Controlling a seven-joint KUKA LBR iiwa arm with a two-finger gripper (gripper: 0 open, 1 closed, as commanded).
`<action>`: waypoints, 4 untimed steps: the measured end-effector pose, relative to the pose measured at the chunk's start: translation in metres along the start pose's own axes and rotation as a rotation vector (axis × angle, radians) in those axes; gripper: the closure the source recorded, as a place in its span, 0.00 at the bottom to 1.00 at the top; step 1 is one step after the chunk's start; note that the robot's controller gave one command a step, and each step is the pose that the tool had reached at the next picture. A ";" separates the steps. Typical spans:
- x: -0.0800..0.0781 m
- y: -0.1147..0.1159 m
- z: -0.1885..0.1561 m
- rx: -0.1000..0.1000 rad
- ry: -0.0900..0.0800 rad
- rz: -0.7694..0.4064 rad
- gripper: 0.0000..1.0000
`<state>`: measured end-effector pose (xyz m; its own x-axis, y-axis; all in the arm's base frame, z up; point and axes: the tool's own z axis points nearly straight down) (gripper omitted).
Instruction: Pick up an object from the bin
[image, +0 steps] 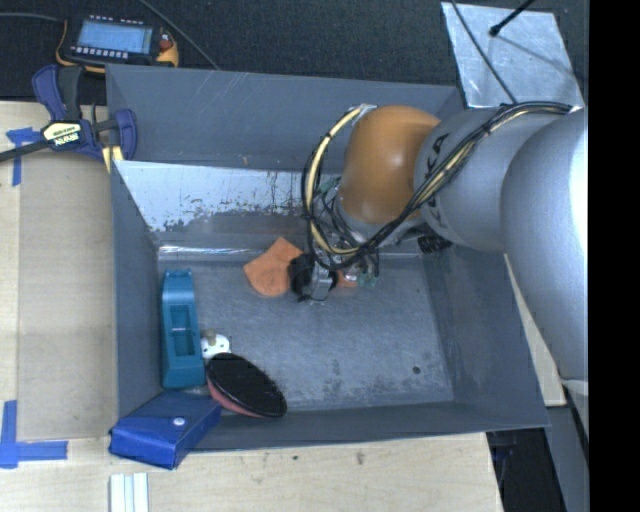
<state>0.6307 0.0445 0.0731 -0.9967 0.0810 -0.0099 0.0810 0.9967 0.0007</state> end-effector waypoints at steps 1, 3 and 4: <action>0.000 0.000 0.000 0.000 0.000 0.001 1.00; -0.002 -0.001 -0.067 0.000 0.005 0.003 1.00; -0.003 -0.001 -0.060 0.000 0.009 0.004 1.00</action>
Offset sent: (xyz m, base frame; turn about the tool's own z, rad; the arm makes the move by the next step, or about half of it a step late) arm 0.0001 0.0000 0.0319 0.0000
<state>0.6329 0.0433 0.1336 -0.9964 0.0849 -0.0008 0.0849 0.9964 0.0003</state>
